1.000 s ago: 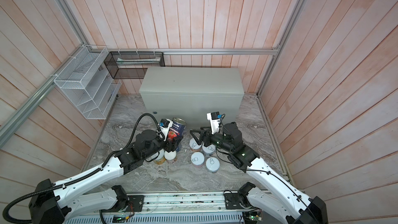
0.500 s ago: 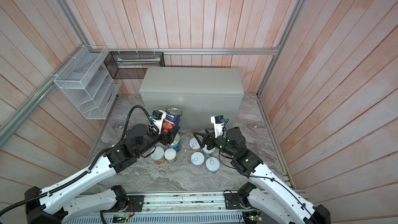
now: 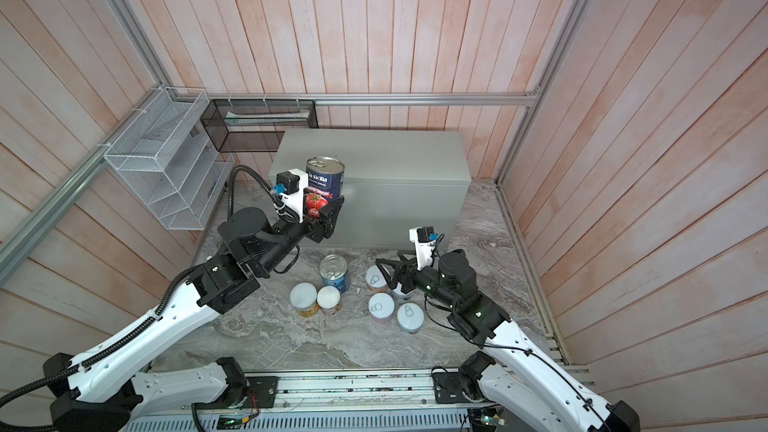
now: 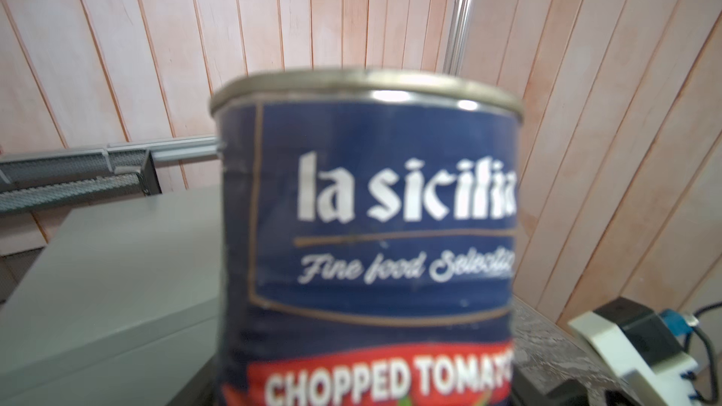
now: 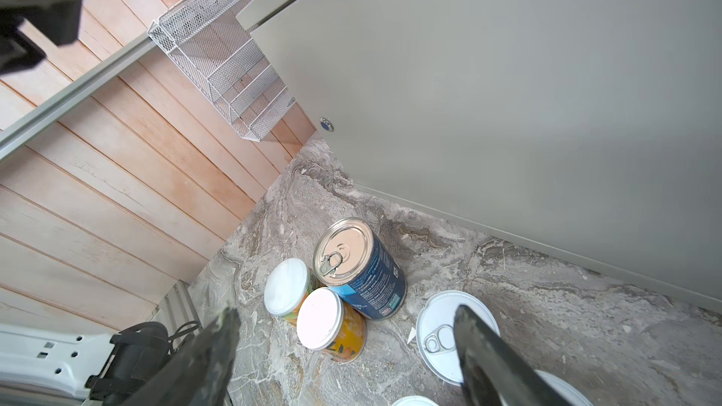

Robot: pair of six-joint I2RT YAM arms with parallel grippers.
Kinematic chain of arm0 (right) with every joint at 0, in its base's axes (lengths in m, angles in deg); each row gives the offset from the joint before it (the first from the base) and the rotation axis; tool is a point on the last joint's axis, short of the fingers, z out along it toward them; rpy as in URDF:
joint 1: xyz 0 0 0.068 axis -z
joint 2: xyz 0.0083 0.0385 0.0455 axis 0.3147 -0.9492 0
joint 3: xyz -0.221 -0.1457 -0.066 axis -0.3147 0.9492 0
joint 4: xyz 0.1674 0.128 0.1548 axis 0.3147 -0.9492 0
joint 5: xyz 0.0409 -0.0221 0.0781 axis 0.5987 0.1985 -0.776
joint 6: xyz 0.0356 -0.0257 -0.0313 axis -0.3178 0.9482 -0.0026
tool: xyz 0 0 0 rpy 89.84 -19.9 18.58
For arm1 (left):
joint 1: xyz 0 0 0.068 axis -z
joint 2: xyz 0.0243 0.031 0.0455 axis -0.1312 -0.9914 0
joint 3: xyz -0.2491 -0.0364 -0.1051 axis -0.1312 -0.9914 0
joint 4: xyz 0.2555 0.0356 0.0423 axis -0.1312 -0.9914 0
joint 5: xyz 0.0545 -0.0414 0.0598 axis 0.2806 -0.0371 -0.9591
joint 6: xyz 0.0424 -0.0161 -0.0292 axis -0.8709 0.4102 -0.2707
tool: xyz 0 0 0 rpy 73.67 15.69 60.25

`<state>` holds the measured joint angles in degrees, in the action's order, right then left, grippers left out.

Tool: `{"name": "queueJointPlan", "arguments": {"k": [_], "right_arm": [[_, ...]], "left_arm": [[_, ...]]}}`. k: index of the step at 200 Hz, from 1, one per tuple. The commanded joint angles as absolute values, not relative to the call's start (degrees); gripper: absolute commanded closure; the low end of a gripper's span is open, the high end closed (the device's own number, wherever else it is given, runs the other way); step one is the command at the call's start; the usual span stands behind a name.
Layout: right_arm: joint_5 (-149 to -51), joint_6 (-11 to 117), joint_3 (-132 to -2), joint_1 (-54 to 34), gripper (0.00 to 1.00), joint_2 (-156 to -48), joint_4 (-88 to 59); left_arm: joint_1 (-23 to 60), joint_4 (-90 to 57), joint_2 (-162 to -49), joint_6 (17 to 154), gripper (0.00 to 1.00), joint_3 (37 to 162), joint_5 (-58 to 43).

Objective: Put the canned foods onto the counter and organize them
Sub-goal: 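Carry the blue tomato can with the left gripper up onto the grey cabinet top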

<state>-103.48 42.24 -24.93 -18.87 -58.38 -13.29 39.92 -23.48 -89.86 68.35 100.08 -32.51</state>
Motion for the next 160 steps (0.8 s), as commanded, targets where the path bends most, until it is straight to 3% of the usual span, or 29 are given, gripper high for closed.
{"name": "queueJointPlan", "arguments": {"k": [1, 46, 160], "right_arm": [[-103.25, 41.53, -23.72, -18.71, 0.15, -57.21, -13.34], [-103.36, 41.79, -23.36, -18.7, 0.15, -56.76, -14.02], [-103.93, 41.0, -22.46, -18.7, 0.15, -57.89, -13.51]], "left_arm": [[39.9, -16.23, -91.99, 63.03, 0.48, 106.78, -36.47], [35.55, -16.19, -98.58, 62.21, 0.48, 114.56, -34.62], [20.68, -9.5, -108.67, 64.3, 0.48, 119.57, -27.6]]}}
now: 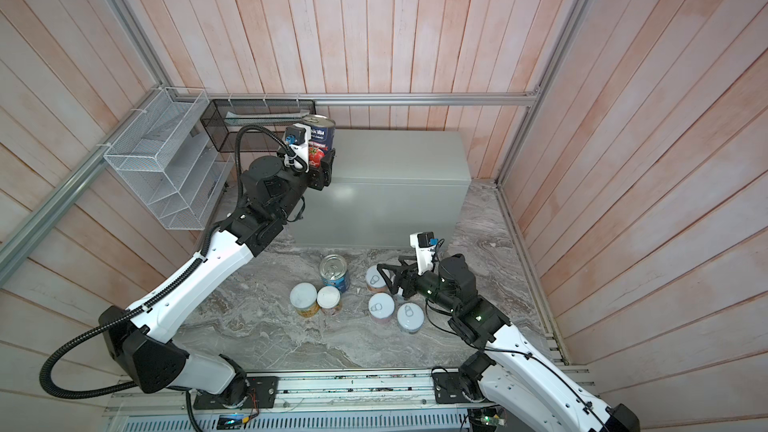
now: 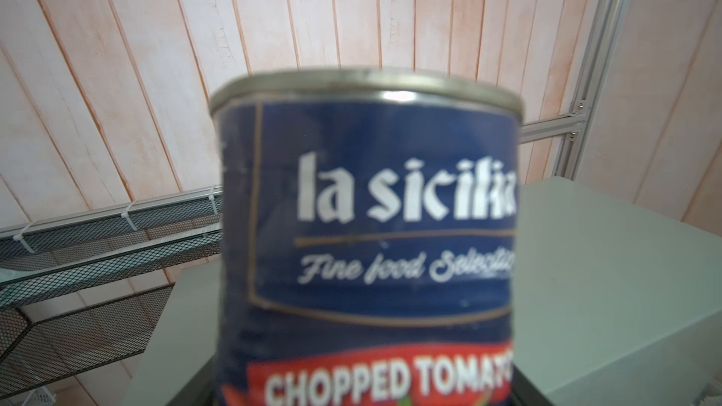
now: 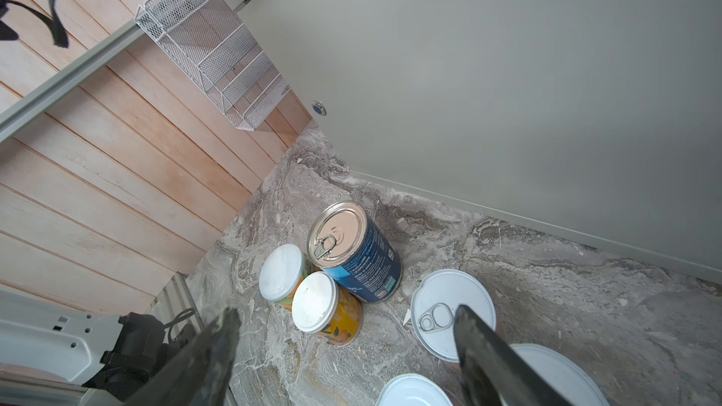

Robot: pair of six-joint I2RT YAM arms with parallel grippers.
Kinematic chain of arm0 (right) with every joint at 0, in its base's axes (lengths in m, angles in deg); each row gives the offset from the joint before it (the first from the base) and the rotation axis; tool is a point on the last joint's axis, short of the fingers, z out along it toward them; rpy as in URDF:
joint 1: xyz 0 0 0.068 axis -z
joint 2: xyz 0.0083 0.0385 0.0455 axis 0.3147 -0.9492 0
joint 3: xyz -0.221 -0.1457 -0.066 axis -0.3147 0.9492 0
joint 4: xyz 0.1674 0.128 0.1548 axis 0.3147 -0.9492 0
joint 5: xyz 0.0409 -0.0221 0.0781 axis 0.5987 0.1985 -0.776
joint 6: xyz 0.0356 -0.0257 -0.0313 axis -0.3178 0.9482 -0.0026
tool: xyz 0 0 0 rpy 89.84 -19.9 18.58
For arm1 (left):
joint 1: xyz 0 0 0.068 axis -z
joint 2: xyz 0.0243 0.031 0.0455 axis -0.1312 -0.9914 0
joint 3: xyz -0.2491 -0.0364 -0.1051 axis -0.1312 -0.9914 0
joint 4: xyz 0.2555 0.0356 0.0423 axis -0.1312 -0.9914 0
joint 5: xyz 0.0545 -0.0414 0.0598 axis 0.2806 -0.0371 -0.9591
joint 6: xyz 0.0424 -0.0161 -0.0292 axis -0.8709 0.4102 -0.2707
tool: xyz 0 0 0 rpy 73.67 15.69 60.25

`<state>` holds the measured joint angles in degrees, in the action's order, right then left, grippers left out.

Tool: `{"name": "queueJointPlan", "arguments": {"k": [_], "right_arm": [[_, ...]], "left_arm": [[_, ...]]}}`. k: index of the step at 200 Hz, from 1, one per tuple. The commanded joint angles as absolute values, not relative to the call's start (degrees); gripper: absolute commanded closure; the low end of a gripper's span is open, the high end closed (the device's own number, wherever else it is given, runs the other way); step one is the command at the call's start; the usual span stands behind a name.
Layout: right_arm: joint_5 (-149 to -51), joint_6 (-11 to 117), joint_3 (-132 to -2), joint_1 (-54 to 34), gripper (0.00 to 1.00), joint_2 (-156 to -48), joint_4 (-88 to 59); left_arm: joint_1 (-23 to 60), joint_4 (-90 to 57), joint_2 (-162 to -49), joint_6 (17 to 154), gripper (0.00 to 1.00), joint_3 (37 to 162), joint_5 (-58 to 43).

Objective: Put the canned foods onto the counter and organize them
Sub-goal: 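Carry the blue tomato can with the left gripper up onto the grey cabinet top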

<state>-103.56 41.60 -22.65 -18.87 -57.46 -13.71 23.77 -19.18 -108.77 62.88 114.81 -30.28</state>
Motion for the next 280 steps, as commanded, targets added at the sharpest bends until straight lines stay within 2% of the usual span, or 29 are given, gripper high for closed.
{"name": "queueJointPlan", "arguments": {"k": [1, 34, 240, 280], "right_arm": [[-103.92, 41.0, -22.42, -18.68, 0.15, -57.9, -13.47], [-103.3, 41.0, -22.64, -18.74, 0.15, -59.08, -13.16], [-100.55, 42.09, -24.06, -18.59, 0.15, -64.81, -13.6], [-100.22, 42.15, -24.88, -18.4, 0.15, -66.02, -13.26]], "left_arm": [[20.63, -9.57, -108.74, 64.37, 0.48, 119.62, -27.49], [17.69, -13.17, -112.13, 65.37, 0.48, 123.93, -26.65], [9.86, -12.97, -124.42, 68.42, 0.48, 128.41, -19.02], [9.64, -13.62, -126.48, 66.64, 0.44, 129.39, -18.06]]}}
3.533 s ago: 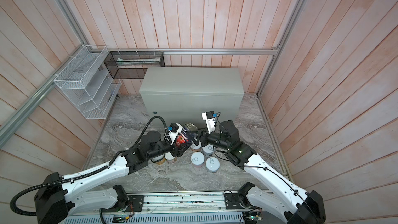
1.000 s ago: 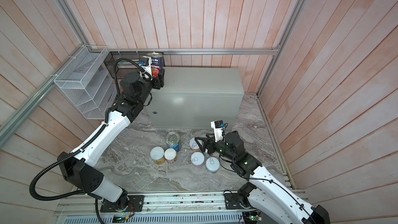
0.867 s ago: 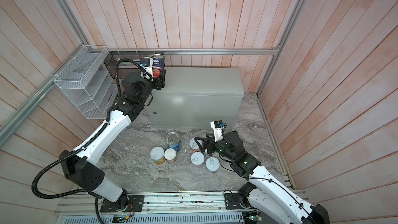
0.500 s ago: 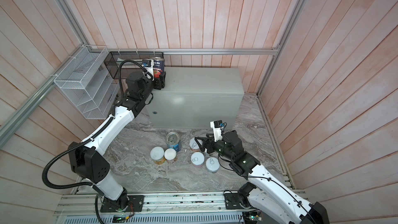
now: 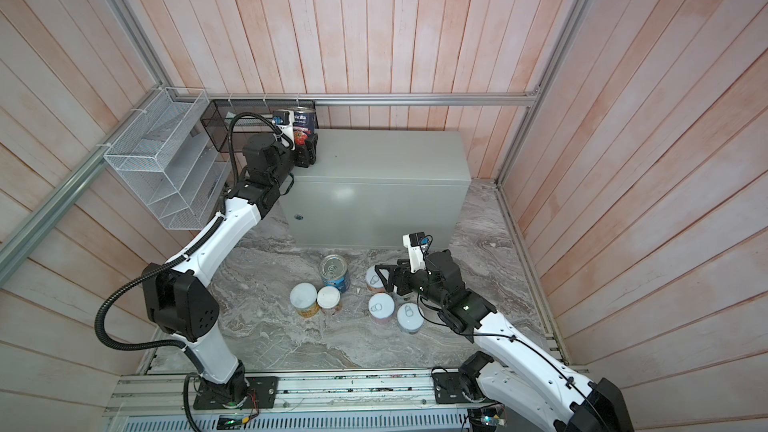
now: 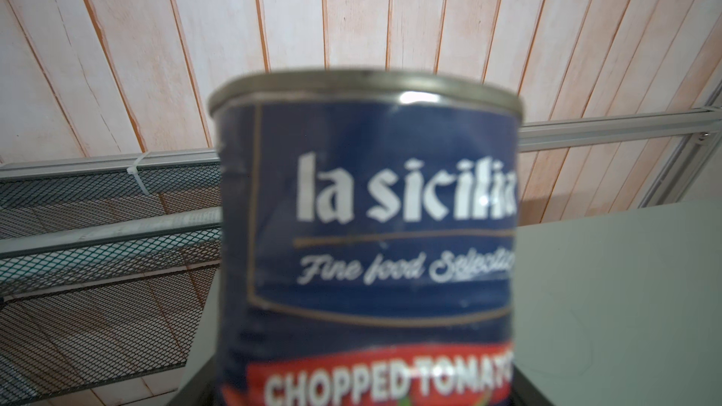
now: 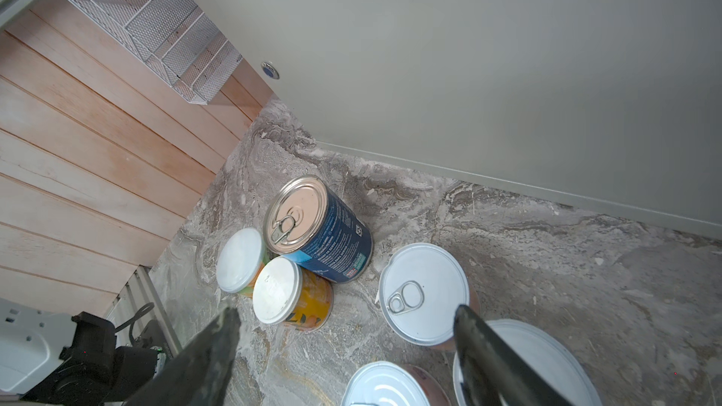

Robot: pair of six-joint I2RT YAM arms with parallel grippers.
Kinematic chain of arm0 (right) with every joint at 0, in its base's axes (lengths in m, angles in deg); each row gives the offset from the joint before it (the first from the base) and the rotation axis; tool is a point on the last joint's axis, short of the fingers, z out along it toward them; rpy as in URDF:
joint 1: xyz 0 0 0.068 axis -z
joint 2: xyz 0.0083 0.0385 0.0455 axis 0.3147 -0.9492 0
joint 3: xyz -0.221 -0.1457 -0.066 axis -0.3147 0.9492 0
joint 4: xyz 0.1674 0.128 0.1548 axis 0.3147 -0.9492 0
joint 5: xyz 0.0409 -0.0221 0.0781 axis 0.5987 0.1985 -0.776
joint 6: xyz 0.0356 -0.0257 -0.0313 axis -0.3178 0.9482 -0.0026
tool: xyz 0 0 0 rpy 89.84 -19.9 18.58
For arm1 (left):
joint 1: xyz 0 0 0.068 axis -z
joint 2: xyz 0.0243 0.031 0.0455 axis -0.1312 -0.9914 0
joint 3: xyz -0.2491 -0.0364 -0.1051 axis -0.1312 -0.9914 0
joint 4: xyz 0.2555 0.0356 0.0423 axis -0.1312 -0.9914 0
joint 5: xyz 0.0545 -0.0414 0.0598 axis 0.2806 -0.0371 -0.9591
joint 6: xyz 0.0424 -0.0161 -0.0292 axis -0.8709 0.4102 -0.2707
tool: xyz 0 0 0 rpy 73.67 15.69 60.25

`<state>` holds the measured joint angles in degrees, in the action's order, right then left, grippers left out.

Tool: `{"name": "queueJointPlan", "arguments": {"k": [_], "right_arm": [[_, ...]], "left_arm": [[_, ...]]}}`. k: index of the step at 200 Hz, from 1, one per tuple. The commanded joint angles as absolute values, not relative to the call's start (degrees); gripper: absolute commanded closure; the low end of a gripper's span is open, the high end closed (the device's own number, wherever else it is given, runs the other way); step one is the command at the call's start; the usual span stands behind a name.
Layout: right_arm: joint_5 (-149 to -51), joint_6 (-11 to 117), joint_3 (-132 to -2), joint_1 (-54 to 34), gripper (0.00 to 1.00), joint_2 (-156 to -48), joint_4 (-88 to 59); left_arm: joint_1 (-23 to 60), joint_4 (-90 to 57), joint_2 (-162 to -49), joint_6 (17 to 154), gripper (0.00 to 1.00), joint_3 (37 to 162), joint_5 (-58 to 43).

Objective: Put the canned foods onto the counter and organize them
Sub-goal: 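Lower the blue tomato can onto the cabinet top and open the left gripper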

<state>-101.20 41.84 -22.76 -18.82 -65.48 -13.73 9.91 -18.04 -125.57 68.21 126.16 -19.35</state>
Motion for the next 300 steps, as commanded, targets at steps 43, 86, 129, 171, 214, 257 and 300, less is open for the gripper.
{"name": "queueJointPlan", "arguments": {"k": [43, 86, 129, 171, 214, 257, 300], "right_arm": [[-100.83, 42.01, -26.03, -18.38, 0.15, -67.18, -13.33], [-100.68, 41.7, -25.76, -18.31, 0.15, -67.39, -13.06], [-98.73, 41.66, -24.6, -18.19, 0.15, -66.01, -13.6], [-98.99, 41.11, -24.03, -18.16, 0.15, -65.67, -13.42], [-98.99, 40.82, -23.65, -18.11, 0.14, -65.47, -13.38], [-99.65, 40.39, -23.37, -18.12, 0.14, -65.87, -13.03], [-99.95, 39.72, -22.99, -18.05, 0.11, -65.52, -13.0]], "left_arm": [[9.47, -14.43, -128.01, 66.32, 0.4, 130.73, -17.79], [9.27, -14.43, -129.38, 65.58, 0.39, 132.12, -17.0], [8.57, -15.15, -129.37, 65.54, 0.1, 132.36, -15.86], [8.55, -15.94, -128.64, 65.33, 0.0, 132.03, -16.19], [8.76, -16.79, -126.21, 65.41, 0.0, 130.37, -16.77], [9.29, -18.23, -123.87, 64.92, 0.0, 128.72, -18.33], [12.19, -19.49, -121.38, 61.83, 0.0, 127.75, -23.47]]}}
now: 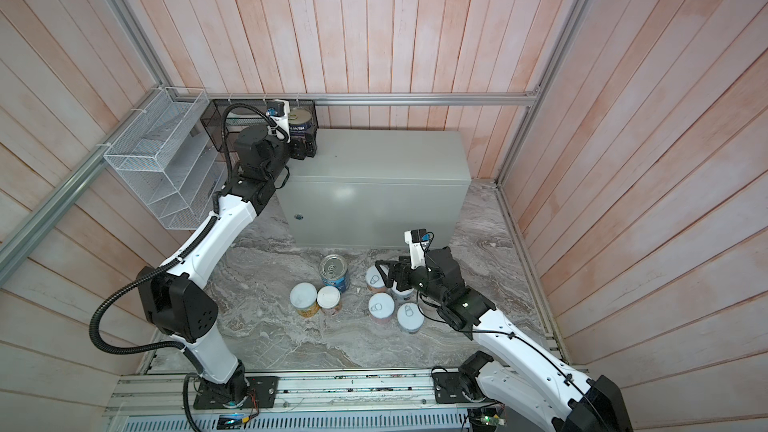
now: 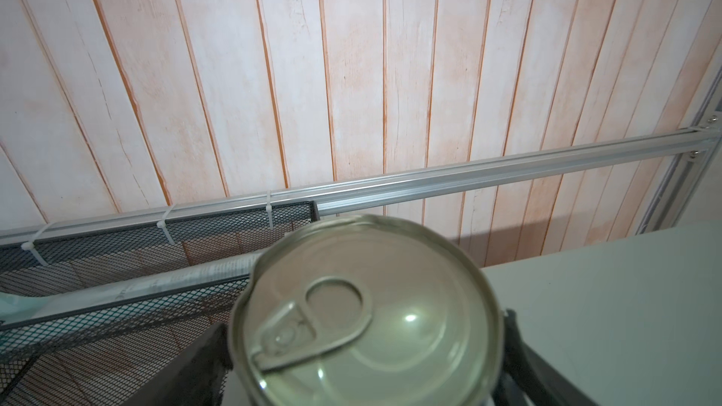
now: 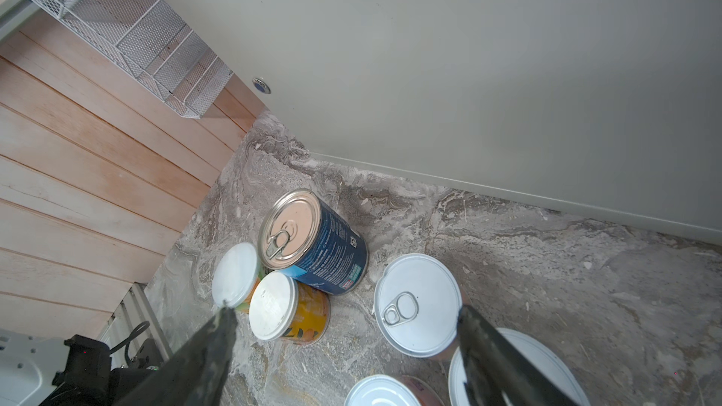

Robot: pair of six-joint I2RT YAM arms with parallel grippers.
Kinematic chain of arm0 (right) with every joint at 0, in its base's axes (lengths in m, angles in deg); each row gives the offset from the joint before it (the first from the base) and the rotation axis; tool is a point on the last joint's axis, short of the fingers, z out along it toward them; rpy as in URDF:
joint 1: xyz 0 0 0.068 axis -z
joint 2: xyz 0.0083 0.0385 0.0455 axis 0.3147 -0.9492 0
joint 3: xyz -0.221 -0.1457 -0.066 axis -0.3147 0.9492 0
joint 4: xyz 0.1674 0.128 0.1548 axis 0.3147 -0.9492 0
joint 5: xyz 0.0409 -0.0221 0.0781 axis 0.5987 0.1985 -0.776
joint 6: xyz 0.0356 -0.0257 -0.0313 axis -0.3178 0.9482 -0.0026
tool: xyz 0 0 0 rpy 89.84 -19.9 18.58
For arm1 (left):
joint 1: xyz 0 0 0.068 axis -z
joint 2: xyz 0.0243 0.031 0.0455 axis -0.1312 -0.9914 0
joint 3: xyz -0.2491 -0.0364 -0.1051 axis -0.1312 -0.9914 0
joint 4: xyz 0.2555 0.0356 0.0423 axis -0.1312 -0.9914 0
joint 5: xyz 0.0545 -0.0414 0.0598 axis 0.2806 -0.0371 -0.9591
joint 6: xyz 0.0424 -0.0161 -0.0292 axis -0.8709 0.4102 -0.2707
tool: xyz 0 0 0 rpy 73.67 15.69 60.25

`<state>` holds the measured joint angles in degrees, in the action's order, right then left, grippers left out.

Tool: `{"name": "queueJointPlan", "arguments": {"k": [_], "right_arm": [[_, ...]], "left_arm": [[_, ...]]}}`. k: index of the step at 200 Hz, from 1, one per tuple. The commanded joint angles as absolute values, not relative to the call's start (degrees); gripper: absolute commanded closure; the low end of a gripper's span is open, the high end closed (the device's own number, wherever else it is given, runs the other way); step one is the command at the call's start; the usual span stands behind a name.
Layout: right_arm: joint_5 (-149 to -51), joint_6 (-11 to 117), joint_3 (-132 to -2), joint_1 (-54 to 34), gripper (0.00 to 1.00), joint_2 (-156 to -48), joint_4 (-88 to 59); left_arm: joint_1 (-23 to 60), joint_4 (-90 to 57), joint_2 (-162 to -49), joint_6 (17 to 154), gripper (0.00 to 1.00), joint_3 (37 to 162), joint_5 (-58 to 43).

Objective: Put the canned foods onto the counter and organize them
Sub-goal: 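Lower the blue tomato can onto the cabinet top and open the left gripper, then draw the left gripper back down toward the blue Progresso can among the cans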

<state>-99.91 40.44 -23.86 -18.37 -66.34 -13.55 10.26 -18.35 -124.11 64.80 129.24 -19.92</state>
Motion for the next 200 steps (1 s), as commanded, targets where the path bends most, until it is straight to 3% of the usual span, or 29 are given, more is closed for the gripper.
{"name": "queueJointPlan", "arguments": {"k": [1, 76, 128, 200], "right_arm": [[-99.95, 39.7, -22.95, -18.09, 0.11, -65.49, -12.99], [-100.39, 39.68, -22.81, -18.08, 0.11, -64.62, -14.06], [-100.19, 38.81, -22.02, -18.05, 0.11, -63.27, -14.72], [-100.28, 38.97, -21.65, -18.06, 0.11, -63.96, -14.09]], "left_arm": [[12.35, -19.53, -121.34, 61.73, 0.0, 127.72, -23.58], [17.85, -16.55, -113.45, 64.9, 0.0, 117.22, -35.02], [18.13, -20.92, -112.44, 68.32, 0.0, 116.48, -38.66], [21.85, -22.76, -102.52, 72.18, 0.0, 105.59, -40.64]]}}
